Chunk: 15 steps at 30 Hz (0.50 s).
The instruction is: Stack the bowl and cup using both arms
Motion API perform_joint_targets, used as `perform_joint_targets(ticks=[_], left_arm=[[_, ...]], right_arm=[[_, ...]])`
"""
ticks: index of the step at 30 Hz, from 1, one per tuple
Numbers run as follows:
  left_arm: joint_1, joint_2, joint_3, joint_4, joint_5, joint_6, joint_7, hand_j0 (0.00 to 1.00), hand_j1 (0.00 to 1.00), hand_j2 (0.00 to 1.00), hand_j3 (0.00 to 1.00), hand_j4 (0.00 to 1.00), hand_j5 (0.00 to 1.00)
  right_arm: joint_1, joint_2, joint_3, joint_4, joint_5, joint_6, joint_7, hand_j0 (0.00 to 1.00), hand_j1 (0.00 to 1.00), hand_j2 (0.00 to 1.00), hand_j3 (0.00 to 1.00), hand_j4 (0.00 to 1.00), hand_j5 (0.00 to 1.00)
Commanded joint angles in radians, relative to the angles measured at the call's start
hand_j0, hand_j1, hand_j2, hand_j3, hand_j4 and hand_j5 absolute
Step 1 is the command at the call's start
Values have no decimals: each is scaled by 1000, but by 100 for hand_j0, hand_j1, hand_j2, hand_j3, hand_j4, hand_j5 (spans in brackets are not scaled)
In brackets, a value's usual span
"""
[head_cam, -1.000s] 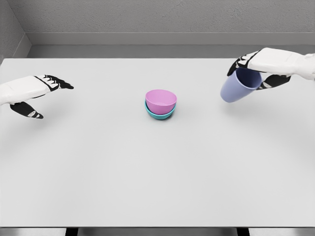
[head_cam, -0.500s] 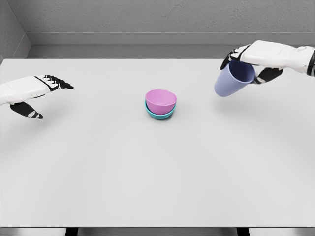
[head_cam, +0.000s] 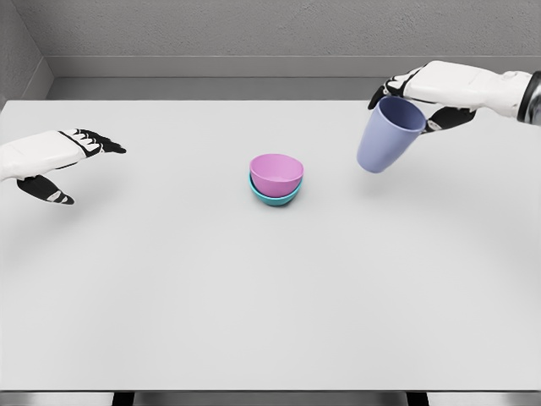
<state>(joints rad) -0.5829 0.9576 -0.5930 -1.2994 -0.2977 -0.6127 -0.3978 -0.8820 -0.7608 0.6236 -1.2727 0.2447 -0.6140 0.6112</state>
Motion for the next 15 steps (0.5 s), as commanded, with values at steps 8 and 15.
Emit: perform_joint_targets(ticks=[8, 15], left_arm=[[0, 1, 1, 0, 6, 2, 0, 100, 100, 100, 100, 100, 100], [0, 3, 1, 0, 6, 2, 0, 100, 100, 100, 100, 100, 100]], right_arm=[[-3, 23, -5, 3, -7, 3, 0, 54, 54, 54, 54, 54, 54], [-18, 58, -9, 6, -7, 3, 0, 54, 54, 54, 54, 54, 54]])
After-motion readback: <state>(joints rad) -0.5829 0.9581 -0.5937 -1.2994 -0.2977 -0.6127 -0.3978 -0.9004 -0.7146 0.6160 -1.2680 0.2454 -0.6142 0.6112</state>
